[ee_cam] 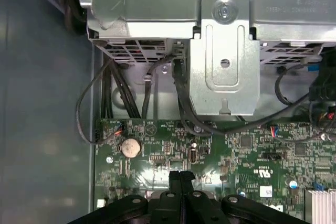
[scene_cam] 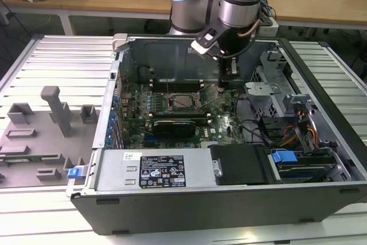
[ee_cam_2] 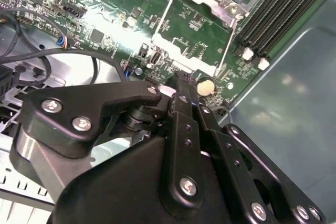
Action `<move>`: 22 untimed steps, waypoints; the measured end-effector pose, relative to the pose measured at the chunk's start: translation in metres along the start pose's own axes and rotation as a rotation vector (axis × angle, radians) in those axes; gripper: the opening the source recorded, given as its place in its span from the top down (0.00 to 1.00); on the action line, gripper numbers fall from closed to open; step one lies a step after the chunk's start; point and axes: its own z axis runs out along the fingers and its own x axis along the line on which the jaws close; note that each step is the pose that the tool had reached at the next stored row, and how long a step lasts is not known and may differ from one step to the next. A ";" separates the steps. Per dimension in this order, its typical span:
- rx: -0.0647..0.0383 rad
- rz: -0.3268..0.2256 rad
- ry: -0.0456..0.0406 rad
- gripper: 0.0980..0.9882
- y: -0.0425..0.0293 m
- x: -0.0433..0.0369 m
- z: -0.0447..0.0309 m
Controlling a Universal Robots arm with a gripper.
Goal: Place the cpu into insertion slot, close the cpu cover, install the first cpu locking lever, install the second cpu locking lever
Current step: 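Close the cpu cover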
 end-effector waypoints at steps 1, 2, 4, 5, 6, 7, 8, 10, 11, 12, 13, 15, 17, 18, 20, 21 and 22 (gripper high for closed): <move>0.000 0.000 -0.0002 0.99 0.0019 0.0000 0.0018; 0.001 0.000 -0.0003 0.99 0.0033 -0.0001 0.0031; 0.001 0.000 -0.0006 0.99 0.0056 -0.0002 0.0062; 0.001 0.000 -0.0008 0.99 0.0072 -0.0002 0.0099; 0.002 0.000 -0.0012 0.99 0.0081 -0.0003 0.0130; 0.002 0.000 -0.0013 0.99 0.0084 -0.0003 0.0146; 0.002 0.000 -0.0014 0.99 0.0088 -0.0003 0.0164; 0.003 0.000 -0.0019 0.99 0.0094 -0.0005 0.0206; 0.004 0.000 -0.0020 0.99 0.0095 -0.0005 0.0210; 0.004 0.000 -0.0021 0.99 0.0095 -0.0005 0.0210; 0.004 0.000 -0.0022 0.99 0.0095 -0.0005 0.0210; 0.004 0.000 -0.0020 0.99 0.0096 -0.0005 0.0212; 0.025 0.000 -0.0017 0.99 0.0098 -0.0005 0.0215; 0.043 0.001 -0.0017 0.99 0.0099 -0.0005 0.0215; 0.085 0.001 -0.0014 0.99 0.0105 -0.0005 0.0218; 0.104 0.002 -0.0012 0.99 0.0107 -0.0004 0.0219; 0.119 0.002 -0.0010 0.99 0.0108 -0.0004 0.0220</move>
